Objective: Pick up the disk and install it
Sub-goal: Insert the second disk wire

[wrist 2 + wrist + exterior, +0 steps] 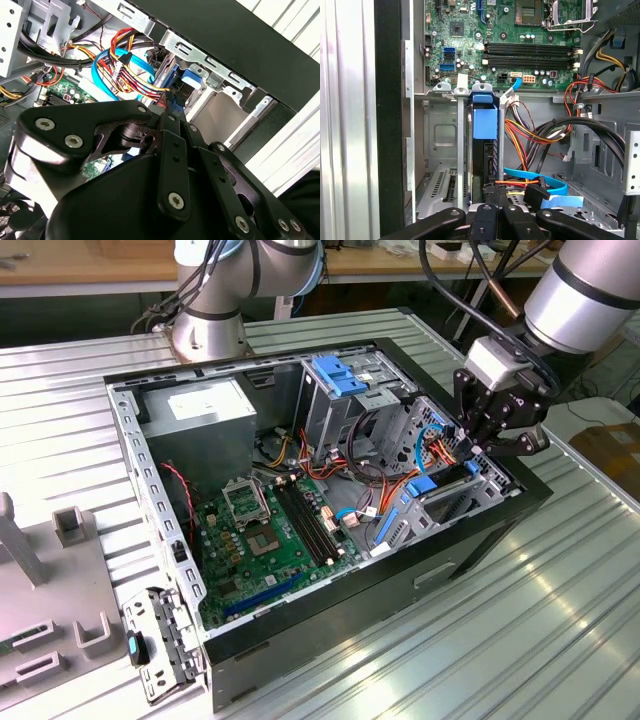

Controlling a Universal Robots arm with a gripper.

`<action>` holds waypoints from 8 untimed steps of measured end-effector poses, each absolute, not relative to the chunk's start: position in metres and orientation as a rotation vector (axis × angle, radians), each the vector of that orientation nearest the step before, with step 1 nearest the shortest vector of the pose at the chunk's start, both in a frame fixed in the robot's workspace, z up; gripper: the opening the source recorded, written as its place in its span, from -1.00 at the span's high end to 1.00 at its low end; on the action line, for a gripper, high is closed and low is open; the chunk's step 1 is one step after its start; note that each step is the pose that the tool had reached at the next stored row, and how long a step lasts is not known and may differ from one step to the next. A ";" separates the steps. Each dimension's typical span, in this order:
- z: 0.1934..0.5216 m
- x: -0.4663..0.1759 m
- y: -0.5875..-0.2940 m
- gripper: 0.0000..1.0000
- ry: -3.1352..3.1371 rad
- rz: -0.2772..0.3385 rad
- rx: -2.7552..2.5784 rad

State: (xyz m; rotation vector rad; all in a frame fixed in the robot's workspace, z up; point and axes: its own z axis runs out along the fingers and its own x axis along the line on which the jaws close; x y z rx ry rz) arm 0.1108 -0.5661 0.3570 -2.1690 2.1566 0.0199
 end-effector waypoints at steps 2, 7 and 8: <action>0.357 0.111 -0.566 0.79 2.157 0.020 -2.169; 0.357 0.111 -0.566 0.79 2.157 0.020 -2.169; 0.357 0.111 -0.566 0.79 2.157 0.020 -2.169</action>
